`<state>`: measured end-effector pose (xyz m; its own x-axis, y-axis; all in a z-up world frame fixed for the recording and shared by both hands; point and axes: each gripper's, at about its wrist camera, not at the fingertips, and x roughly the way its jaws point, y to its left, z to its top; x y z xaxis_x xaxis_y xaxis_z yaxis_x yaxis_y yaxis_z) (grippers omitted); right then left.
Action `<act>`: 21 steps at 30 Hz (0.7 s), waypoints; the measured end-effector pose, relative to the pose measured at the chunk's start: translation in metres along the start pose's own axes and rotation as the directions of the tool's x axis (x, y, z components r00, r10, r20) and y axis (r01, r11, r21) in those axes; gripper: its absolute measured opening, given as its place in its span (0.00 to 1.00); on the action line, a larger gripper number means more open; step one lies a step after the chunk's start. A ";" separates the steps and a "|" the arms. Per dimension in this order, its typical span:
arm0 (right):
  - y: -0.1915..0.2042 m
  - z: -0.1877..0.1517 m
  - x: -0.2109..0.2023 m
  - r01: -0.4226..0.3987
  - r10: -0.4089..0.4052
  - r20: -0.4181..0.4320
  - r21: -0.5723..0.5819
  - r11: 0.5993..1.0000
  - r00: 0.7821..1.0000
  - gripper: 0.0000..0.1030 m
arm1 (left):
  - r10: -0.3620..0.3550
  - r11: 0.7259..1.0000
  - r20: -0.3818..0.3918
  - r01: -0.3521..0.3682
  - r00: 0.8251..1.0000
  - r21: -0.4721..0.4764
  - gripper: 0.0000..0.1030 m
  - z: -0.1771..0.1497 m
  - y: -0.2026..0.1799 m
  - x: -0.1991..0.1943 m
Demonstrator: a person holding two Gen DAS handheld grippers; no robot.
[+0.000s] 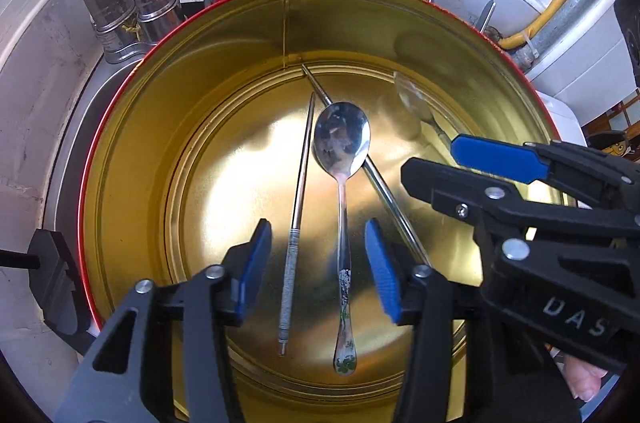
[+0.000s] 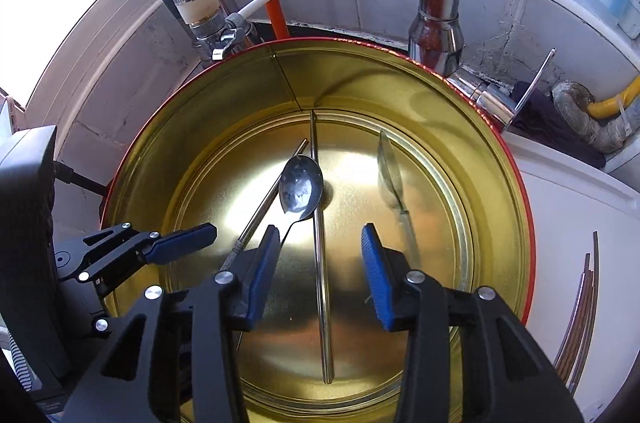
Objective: Organize utensils
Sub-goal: 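Open both tools to release the chopsticks inside the tin, then move both open tools back over the remaining chopsticks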
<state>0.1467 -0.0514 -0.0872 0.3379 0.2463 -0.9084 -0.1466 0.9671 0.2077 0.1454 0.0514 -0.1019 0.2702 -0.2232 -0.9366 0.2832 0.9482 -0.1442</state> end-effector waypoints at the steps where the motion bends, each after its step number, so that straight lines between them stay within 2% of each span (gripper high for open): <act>1: 0.000 -0.001 0.000 -0.002 0.002 0.000 -0.006 1.000 1.000 0.42 | -0.003 1.000 0.006 0.003 1.000 0.003 0.50 0.000 -0.001 -0.001; 21: 0.005 -0.007 -0.012 -0.002 0.003 0.012 -0.025 1.000 1.000 0.42 | 0.006 1.000 0.021 -0.006 1.000 0.015 0.50 -0.002 -0.004 -0.009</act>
<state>0.1352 -0.0495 -0.0780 0.3485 0.2496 -0.9035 -0.1708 0.9647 0.2006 0.1400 0.0503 -0.0940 0.2913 -0.2223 -0.9304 0.2951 0.9461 -0.1336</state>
